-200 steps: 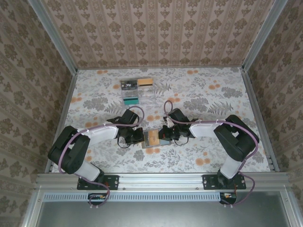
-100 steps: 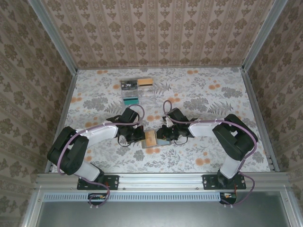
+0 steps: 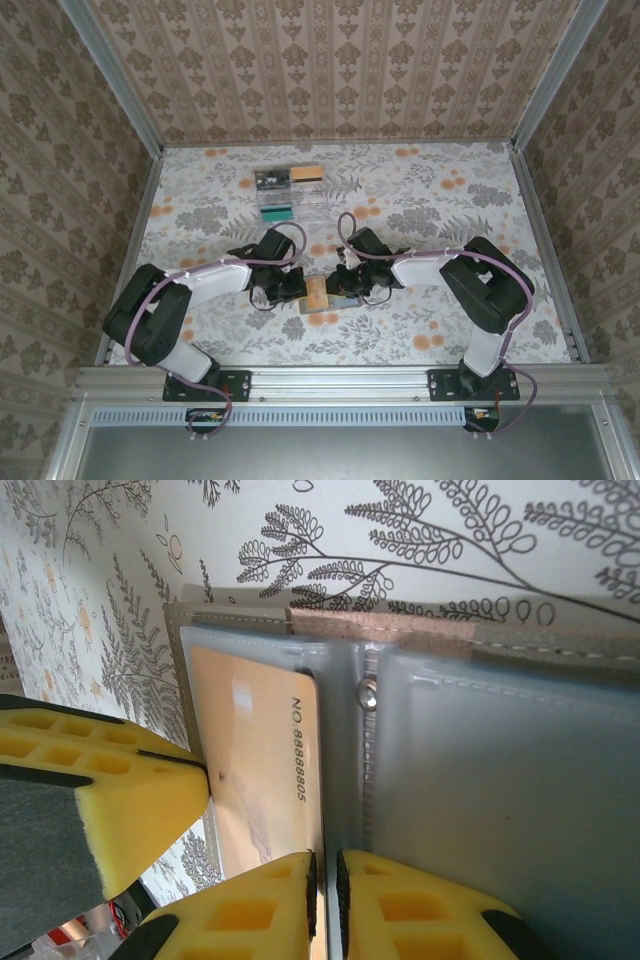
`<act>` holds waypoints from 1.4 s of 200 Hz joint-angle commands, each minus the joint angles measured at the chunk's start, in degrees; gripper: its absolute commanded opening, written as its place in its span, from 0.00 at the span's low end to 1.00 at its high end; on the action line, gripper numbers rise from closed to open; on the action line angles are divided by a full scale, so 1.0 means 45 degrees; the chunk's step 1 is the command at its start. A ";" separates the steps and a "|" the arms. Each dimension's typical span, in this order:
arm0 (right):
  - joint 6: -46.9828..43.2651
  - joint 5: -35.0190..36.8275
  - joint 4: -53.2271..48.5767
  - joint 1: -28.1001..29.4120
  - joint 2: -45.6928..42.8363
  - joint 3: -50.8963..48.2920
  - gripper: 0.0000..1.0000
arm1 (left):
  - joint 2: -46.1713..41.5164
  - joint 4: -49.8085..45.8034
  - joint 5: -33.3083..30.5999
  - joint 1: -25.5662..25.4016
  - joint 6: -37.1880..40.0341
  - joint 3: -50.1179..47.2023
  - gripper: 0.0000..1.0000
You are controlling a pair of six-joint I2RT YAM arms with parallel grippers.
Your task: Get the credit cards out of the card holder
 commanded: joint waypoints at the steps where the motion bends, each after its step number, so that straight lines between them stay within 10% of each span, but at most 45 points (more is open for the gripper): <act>1: -0.0066 -0.0215 0.0023 0.0067 0.0242 0.0259 0.17 | 0.0214 -0.0236 0.0029 -0.0051 0.0133 0.0001 0.00; 192: -0.0561 -0.0411 -0.0334 -0.0485 -0.0595 -0.0286 0.00 | 0.0852 -0.1568 -0.0613 -0.0002 0.0372 0.0488 0.00; 225: -0.0522 -0.0614 -0.0125 -0.0407 -0.0113 -0.0077 0.24 | 0.0953 -0.1527 -0.0511 -0.0021 0.0402 0.0549 0.00; 280: -0.0496 -0.0740 0.0111 -0.0331 0.0439 0.0058 0.19 | 0.0985 -0.1327 -0.0357 -0.0041 0.0328 0.0476 0.00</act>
